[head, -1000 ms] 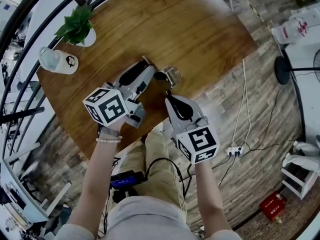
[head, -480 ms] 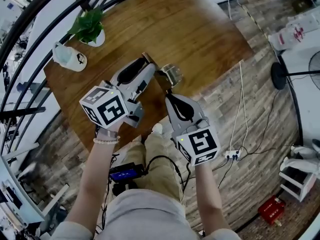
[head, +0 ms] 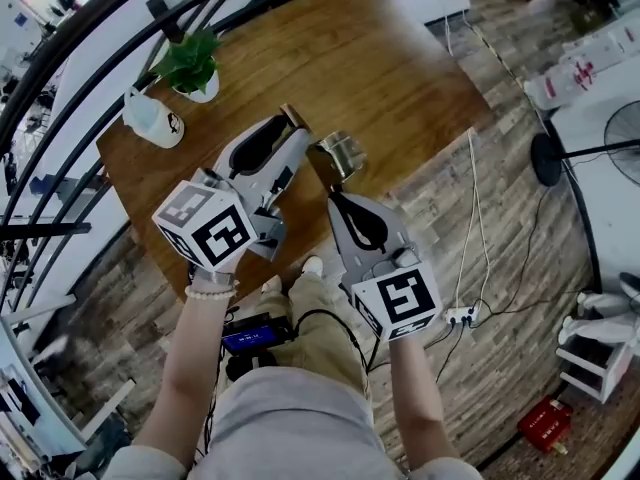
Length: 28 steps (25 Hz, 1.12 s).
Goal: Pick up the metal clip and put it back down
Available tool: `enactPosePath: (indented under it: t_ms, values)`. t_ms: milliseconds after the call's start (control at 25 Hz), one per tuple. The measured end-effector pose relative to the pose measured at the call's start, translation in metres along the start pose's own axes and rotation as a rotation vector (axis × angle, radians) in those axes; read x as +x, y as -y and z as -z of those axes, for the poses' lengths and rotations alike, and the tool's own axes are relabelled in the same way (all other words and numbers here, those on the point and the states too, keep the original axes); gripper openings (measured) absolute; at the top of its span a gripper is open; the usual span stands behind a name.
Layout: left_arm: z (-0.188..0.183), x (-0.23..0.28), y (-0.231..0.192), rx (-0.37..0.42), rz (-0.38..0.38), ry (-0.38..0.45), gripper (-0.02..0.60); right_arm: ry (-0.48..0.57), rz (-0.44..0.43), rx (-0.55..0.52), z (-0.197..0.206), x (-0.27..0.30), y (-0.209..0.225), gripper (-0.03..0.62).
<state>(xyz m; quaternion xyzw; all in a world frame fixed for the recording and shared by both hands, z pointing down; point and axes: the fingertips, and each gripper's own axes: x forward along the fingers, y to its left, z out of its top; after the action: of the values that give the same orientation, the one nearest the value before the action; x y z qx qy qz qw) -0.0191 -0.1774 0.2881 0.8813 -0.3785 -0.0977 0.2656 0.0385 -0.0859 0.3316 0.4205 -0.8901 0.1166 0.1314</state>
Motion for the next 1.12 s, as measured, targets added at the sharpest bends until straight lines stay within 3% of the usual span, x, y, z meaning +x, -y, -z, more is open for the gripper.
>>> enactPosePath:
  t_ms: [440, 1120]
  values:
    - [-0.045, -0.012, 0.027, 0.045, 0.059, 0.065, 0.16, 0.076, 0.022, -0.043, -0.04, -0.009, -0.014, 0.029]
    - [-0.078, -0.027, 0.065, 0.095, 0.142, 0.113, 0.16, 0.14, 0.059, -0.095, -0.073, -0.034, -0.028, 0.029]
